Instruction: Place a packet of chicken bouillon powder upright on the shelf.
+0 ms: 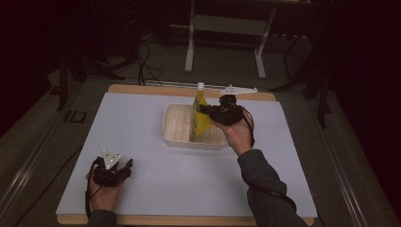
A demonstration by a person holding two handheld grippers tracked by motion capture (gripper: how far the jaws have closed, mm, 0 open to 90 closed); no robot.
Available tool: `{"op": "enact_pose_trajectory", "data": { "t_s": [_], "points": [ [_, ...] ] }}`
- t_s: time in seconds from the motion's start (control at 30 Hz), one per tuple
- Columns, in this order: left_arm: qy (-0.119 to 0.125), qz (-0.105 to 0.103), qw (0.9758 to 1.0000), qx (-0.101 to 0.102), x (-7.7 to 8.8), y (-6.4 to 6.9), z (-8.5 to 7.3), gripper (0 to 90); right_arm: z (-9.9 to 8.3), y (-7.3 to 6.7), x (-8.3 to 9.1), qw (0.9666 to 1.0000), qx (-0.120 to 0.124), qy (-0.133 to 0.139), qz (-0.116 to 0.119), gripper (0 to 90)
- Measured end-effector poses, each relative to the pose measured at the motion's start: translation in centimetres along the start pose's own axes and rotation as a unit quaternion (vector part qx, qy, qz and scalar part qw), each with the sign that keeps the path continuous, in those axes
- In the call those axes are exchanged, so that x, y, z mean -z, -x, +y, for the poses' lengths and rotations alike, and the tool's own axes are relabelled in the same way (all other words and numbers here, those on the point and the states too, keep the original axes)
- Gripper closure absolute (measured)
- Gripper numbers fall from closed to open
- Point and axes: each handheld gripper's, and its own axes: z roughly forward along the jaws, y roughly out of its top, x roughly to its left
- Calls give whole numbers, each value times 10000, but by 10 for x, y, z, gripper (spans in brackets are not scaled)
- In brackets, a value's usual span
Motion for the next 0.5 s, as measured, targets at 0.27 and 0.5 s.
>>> {"op": "enact_pose_trajectory", "data": {
  "t_s": [0.27, 0.5],
  "points": [
    [-7, -6, 10000, -3, 0, 0, 0, 466, 2, 2, -5, 9998, -176, -43, -10, 900],
    [5, -7, 10000, 12, 0, 0, 0, 466, 3, 5, -10, 9994, -324, -82, 3, 900]
  ]
}}
